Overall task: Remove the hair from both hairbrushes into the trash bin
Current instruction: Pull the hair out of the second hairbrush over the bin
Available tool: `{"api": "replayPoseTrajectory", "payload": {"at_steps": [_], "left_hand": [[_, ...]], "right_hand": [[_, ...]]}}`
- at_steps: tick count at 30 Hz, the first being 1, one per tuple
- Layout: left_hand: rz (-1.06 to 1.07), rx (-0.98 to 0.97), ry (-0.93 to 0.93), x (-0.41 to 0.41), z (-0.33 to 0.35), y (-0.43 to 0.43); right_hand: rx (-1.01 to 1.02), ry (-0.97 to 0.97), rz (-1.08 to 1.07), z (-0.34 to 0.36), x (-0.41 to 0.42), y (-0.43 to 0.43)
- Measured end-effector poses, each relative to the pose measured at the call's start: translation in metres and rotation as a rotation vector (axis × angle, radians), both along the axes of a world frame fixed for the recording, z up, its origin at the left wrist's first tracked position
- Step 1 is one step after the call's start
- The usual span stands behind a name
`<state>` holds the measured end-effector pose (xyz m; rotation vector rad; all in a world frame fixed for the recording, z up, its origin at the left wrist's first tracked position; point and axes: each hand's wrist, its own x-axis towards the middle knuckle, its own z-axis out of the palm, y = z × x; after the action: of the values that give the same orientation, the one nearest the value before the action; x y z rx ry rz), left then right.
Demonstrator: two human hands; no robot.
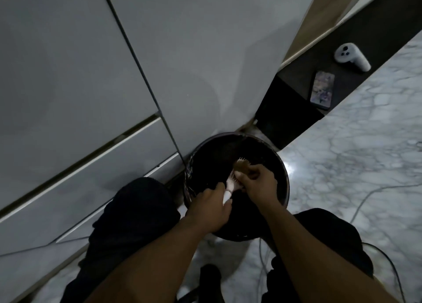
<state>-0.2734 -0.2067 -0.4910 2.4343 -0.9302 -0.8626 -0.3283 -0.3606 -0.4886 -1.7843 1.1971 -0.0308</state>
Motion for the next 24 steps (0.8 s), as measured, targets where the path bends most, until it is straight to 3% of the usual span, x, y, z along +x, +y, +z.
{"api": "replayPoseTrajectory", "payload": {"at_steps": [7,11,13,15,19,24], "left_hand": [[0.031,-0.009,0.0,-0.001,-0.004,-0.003],[0.094,-0.014,-0.005,0.002,-0.005,-0.004],[0.09,-0.021,-0.006,0.002,-0.005,-0.003],[0.059,-0.019,-0.01,0.001,-0.005,-0.002],[-0.033,-0.025,-0.062,-0.003,-0.005,0.0],[-0.049,-0.019,-0.099,-0.004,-0.002,0.001]], "right_hand": [[-0.02,0.009,-0.113,-0.002,0.002,-0.004],[0.419,-0.184,-0.379,-0.003,0.005,0.0],[0.473,-0.226,-0.418,0.001,0.006,0.004],[0.362,-0.229,-0.365,0.001,0.006,0.007],[0.048,-0.165,-0.004,-0.003,0.002,0.012],[-0.073,-0.06,-0.049,-0.001,0.006,0.001]]}}
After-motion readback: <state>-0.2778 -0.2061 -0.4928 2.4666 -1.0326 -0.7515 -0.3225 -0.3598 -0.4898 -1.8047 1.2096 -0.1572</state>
